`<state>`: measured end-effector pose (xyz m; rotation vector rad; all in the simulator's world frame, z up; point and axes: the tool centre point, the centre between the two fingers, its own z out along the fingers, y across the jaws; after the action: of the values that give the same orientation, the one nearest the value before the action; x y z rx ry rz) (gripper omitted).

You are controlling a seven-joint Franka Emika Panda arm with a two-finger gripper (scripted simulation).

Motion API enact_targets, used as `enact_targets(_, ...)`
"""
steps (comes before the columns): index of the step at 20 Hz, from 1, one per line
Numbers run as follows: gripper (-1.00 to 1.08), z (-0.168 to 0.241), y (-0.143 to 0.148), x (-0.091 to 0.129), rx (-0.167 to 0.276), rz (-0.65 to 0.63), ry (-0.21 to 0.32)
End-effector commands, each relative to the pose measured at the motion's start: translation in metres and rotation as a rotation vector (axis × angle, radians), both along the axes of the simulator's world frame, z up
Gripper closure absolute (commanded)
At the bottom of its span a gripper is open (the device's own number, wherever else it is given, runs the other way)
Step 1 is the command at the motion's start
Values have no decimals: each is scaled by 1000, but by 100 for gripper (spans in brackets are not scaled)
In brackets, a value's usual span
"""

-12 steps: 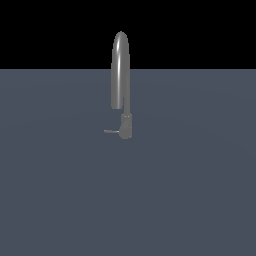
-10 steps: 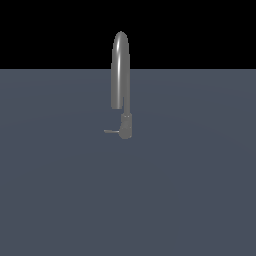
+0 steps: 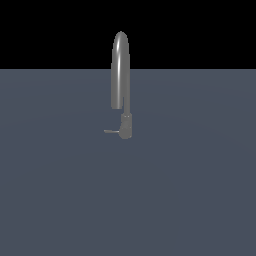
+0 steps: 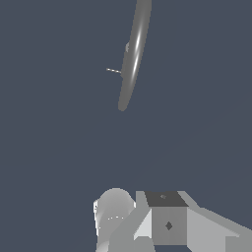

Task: Turn on the faucet by rotating a designated handle.

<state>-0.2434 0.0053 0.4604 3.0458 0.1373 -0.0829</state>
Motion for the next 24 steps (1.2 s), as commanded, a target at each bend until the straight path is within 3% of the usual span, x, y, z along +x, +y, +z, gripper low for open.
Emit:
enact_targets(1,108,-6,4,8,-44,49,2)
enact_targets(6,108,-22,17,27,-164,181,8)
enact_targets(16,108,-68,46,66,-447,493,20)
enact_targets(24,108,-103,65,87,-637,704,27)
